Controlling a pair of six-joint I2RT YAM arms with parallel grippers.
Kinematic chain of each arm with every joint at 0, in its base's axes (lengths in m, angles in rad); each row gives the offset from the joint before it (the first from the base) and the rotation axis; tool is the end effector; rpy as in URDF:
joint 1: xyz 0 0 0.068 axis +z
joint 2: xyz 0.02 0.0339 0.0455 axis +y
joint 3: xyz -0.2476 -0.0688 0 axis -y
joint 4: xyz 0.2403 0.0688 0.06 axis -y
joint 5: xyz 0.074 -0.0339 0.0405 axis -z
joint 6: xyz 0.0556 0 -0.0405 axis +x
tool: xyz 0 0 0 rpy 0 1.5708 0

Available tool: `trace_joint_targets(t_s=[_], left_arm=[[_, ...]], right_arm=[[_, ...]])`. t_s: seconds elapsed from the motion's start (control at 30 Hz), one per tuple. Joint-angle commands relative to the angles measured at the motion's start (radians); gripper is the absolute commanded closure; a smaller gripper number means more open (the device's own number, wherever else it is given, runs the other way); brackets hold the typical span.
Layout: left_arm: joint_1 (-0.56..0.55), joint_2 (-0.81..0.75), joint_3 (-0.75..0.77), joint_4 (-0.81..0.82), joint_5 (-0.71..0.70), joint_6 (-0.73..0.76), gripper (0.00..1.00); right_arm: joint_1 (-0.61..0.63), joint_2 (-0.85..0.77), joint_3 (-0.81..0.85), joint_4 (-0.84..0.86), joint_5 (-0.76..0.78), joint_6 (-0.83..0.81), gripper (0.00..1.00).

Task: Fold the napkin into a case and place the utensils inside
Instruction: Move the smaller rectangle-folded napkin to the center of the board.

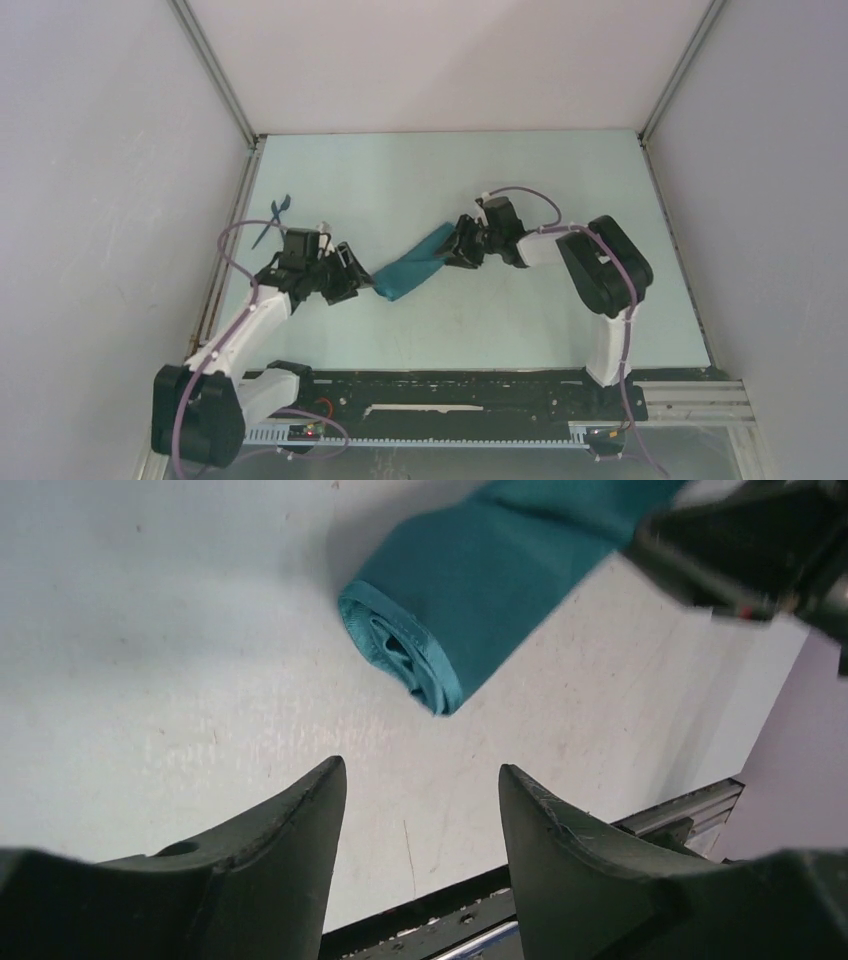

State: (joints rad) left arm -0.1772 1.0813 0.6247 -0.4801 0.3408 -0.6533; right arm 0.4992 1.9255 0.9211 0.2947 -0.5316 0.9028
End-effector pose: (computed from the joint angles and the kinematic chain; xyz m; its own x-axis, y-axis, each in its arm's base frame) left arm 0.2139 -0.0572 0.1781 -0.8492 -0.4299 -0.3068 -0.1953 0.7953 -0.5739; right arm 0.3184 0.2057 0.0957 -0.9434 0.2564 -0.2105 -0.0156 0.5996 0.8001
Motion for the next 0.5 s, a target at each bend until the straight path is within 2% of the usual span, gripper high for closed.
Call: trace_joint_targets(t_s=[0.0,0.1,0.23,0.37,0.4,0.47], left_arm=[[-0.016,-0.104,-0.055,0.04,-0.008,-0.038,0.37],[-0.052,-0.108,-0.058,0.027,-0.009,-0.036,0.36],[-0.131,-0.058,0.018,-0.012,-0.088,-0.008,0.34],[-0.216,0.054,0.171,-0.091,-0.206,0.053,0.35],[-0.227,0.092,0.202,-0.097,-0.216,0.066,0.38],[-0.231,0.174,0.252,-0.103,-0.206,0.081,0.49]], right_arm=[[0.012,0.123,0.226,-0.03,0.049,-0.09,0.44],[0.031,0.251,0.477,-0.1,0.012,-0.137,0.43],[0.045,0.36,0.721,-0.339,0.023,-0.213,0.37],[0.042,0.248,0.684,-0.495,0.111,-0.322,0.31],[0.035,0.215,0.659,-0.53,0.128,-0.34,0.31],[0.015,0.137,0.575,-0.55,0.119,-0.355,0.31]])
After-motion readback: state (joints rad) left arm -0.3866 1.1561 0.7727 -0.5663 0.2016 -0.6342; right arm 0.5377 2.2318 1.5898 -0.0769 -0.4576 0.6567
